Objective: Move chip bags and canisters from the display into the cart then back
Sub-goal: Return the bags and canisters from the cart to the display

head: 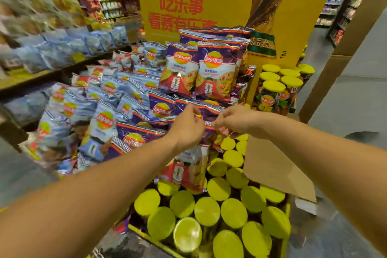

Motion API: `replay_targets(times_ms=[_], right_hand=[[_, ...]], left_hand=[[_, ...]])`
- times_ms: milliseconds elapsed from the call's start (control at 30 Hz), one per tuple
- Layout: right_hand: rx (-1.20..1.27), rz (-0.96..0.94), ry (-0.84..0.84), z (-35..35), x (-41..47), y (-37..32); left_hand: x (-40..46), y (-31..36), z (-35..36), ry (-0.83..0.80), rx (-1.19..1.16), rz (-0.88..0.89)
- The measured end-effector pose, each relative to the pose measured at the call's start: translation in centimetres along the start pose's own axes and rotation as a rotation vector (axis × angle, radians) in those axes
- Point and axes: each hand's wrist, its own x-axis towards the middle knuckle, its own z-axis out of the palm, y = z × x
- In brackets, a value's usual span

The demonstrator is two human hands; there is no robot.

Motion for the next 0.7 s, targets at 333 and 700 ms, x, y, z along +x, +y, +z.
replay_targets(times_ms=[333,700], right_hand=[[-0.083,-0.182,-0.219,11.2,-1.6,-7.9],[-0.126,-0.258,-0.477,28.8,-1.4,-16.3]], left_hand=[[-10.4,-7.9,-9.2,0.167,-0.027,-0.189],[-21.4,-20.3,-20.6,0.338,-0.055,-0.388]])
